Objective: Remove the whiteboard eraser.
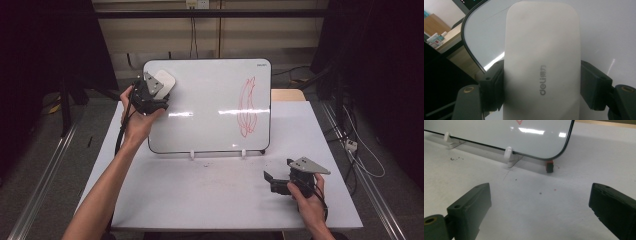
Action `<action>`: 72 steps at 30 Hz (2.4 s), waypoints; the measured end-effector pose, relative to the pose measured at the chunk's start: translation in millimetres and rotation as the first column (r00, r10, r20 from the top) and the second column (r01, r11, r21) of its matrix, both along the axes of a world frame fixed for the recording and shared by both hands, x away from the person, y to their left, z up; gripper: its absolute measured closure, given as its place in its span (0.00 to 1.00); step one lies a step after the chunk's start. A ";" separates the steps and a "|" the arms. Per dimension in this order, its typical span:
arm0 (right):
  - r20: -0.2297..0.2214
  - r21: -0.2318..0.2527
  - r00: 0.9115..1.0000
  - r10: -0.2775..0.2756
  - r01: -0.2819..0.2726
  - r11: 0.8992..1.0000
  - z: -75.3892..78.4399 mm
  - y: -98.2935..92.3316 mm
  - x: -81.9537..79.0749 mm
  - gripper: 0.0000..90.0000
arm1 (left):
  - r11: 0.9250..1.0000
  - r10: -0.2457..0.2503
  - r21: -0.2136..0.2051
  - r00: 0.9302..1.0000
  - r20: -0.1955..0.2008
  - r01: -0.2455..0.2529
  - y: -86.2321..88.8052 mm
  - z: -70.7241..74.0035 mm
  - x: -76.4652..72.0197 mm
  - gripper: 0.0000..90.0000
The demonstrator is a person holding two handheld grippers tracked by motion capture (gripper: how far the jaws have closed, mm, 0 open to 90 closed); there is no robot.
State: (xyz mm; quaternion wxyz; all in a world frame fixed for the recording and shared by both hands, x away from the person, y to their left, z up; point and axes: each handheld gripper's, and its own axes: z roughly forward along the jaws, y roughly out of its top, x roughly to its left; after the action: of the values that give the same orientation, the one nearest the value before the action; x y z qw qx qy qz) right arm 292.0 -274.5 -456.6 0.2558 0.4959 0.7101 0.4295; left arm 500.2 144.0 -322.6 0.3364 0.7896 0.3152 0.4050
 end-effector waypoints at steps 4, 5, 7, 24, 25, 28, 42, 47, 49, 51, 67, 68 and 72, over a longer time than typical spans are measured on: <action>-0.001 0.001 1.000 0.001 -0.001 1.000 0.1 0.4 -0.1 0.05 | 1.000 0.000 0.009 1.000 -0.005 0.000 0.4 0.2 0.4 0.34; -0.001 0.001 1.000 0.003 -0.003 1.000 0.1 0.5 -0.1 0.05 | 1.000 0.000 0.011 1.000 -0.005 0.000 0.2 0.3 0.4 0.34; 0.001 0.000 1.000 0.003 -0.003 1.000 0.1 0.4 -0.1 0.05 | 1.000 -0.008 0.016 1.000 -0.001 0.008 0.3 0.5 -0.1 0.34; 0.001 0.004 1.000 0.002 -0.002 1.000 0.3 0.0 -0.8 0.05 | 0.999 -0.030 -0.018 0.999 -0.022 0.030 4.8 3.8 -0.3 0.35; 0.003 0.003 1.000 0.002 -0.002 1.000 0.3 -0.1 -0.7 0.05 | 0.999 -0.033 -0.020 0.999 -0.023 0.032 5.4 4.0 -0.2 0.35; 0.001 0.003 1.000 0.002 -0.002 1.000 0.3 -0.2 -0.7 0.05 | 0.999 -0.037 -0.027 0.999 -0.024 0.036 6.1 3.9 -0.5 0.35; 0.000 0.011 1.000 0.003 -0.003 1.000 0.1 -0.5 -0.7 0.05 | 0.994 -0.051 -0.102 0.997 -0.051 0.045 12.8 6.0 -0.6 0.35; -0.001 0.012 1.000 0.002 -0.002 1.000 0.1 -0.6 -0.5 0.05 | 0.988 -0.066 -0.139 0.998 -0.022 0.062 14.1 14.2 -8.1 0.35; 0.000 0.010 1.000 0.002 -0.002 1.000 0.1 -0.4 -0.4 0.05 | 0.987 -0.071 -0.144 0.997 -0.009 0.069 14.0 18.6 -12.6 0.35; -0.001 0.011 1.000 0.001 -0.001 1.000 0.4 0.1 -0.6 0.05 | 0.986 -0.065 -0.152 0.998 -0.002 0.064 14.4 19.6 -15.9 0.35; -0.007 0.014 1.000 0.002 -0.002 1.000 0.3 2.8 1.4 0.05 | 0.956 -0.074 -0.283 0.997 0.022 0.077 14.6 9.8 -42.7 0.35; -0.006 0.016 1.000 0.000 0.000 1.000 0.5 2.6 0.6 0.05 | 0.955 -0.073 -0.286 0.997 0.024 0.076 15.3 9.1 -44.0 0.35; -0.003 0.024 1.000 -0.008 0.008 1.000 0.9 -0.6 -1.7 0.05 | 0.949 -0.063 -0.307 0.998 0.017 0.065 16.0 4.3 -47.6 0.35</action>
State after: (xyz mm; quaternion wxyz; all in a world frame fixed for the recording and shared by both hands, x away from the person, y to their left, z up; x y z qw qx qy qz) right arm 290.3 -275.1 -455.7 0.2504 0.5025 0.7032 0.4363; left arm 452.6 160.0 -318.3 0.4692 0.7360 0.3474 0.3427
